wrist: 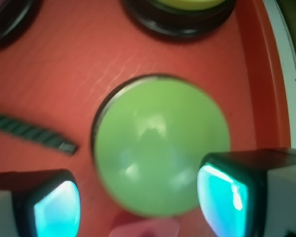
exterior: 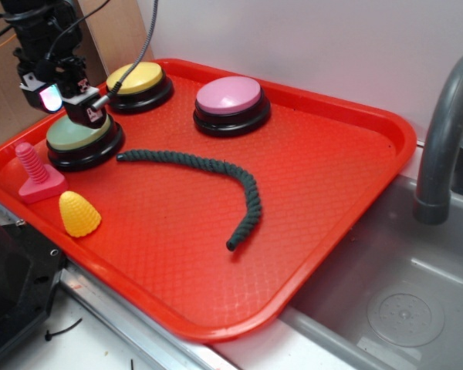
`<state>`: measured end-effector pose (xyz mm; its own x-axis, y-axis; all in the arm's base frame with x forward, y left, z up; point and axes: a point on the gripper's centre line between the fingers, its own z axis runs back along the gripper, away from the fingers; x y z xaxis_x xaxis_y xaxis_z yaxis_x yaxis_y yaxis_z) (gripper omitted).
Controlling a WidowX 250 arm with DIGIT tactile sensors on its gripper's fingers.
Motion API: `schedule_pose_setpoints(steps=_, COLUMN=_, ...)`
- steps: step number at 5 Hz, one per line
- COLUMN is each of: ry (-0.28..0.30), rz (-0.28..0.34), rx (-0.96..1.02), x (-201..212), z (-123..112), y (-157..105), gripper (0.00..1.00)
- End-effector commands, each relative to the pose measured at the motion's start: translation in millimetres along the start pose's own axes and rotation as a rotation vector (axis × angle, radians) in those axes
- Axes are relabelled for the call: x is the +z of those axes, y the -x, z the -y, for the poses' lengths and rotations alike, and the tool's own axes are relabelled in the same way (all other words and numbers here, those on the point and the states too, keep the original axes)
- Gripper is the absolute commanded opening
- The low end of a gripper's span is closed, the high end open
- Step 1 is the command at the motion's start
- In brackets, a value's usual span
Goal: Push the green button.
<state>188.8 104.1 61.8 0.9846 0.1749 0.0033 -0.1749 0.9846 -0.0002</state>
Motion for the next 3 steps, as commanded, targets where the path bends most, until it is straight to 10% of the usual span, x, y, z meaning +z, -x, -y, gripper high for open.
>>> schedule_pose_setpoints(steps=1, ry=-0.05, rz=0.008, rx=0.002, x=-17, z=-11, y=-18, gripper=1.0)
schedule_pose_setpoints(steps=3, ry=-0.05, rz=-0.029, rx=0.028, x=0, z=-14, y=-21, gripper=1.0)
